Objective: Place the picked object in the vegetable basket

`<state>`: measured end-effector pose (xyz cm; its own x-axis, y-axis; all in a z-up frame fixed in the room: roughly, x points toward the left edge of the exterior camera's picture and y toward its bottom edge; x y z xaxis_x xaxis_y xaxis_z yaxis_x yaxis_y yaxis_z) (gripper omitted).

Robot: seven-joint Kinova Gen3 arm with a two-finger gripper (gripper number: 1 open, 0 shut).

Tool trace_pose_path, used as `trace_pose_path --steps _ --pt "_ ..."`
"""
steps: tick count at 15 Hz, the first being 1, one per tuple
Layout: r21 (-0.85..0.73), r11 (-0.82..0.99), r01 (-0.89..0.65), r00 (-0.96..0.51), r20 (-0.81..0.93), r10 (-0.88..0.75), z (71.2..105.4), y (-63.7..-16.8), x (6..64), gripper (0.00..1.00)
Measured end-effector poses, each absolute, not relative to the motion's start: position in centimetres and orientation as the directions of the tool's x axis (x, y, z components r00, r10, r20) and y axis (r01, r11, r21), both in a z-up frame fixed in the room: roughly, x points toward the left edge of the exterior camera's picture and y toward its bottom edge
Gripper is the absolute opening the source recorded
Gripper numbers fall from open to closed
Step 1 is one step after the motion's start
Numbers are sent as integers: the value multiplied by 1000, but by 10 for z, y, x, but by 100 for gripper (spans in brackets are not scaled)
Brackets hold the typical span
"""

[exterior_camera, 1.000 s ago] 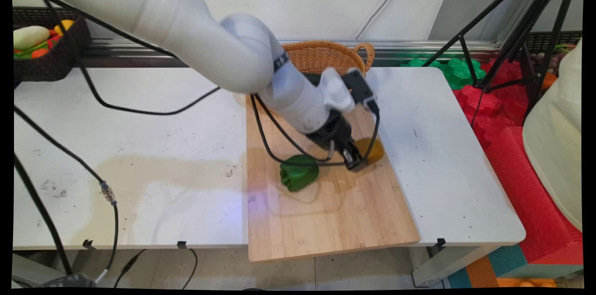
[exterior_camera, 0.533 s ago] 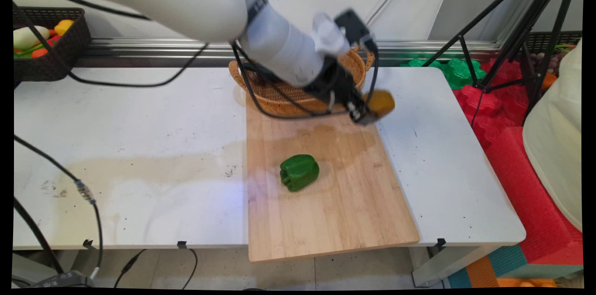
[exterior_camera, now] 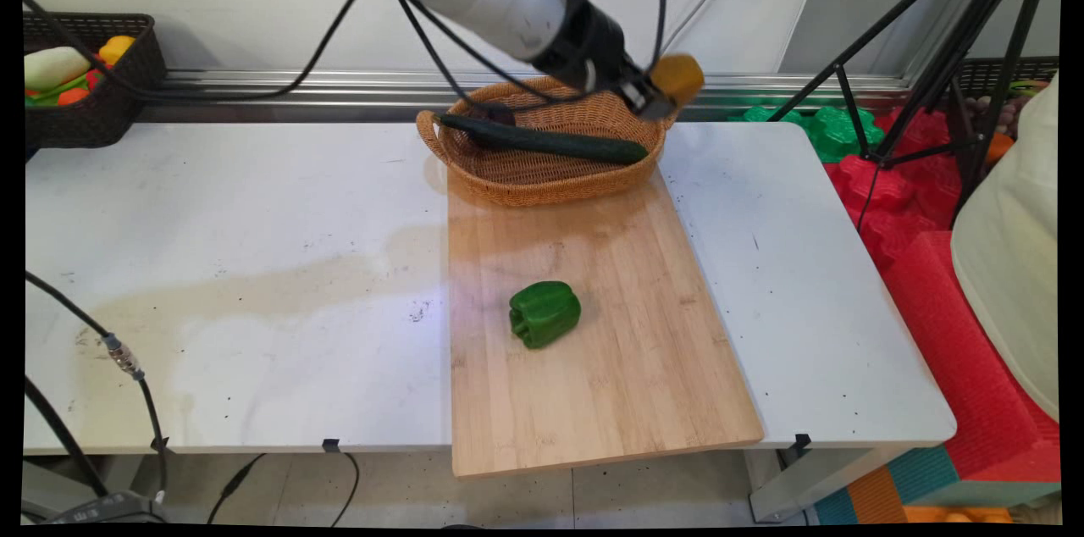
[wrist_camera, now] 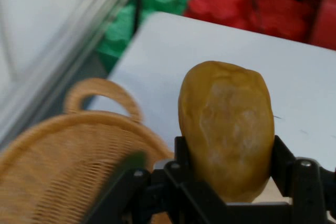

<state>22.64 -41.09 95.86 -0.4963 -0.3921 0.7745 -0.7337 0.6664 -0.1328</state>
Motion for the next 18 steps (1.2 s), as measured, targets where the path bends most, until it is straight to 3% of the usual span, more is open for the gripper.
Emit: trace_pose_path --steps 9,18 --pt "-194 554 -810 -462 792 -398 969 -469 268 0" --pt "-243 541 -806 -530 702 -475 920 -523 287 0"
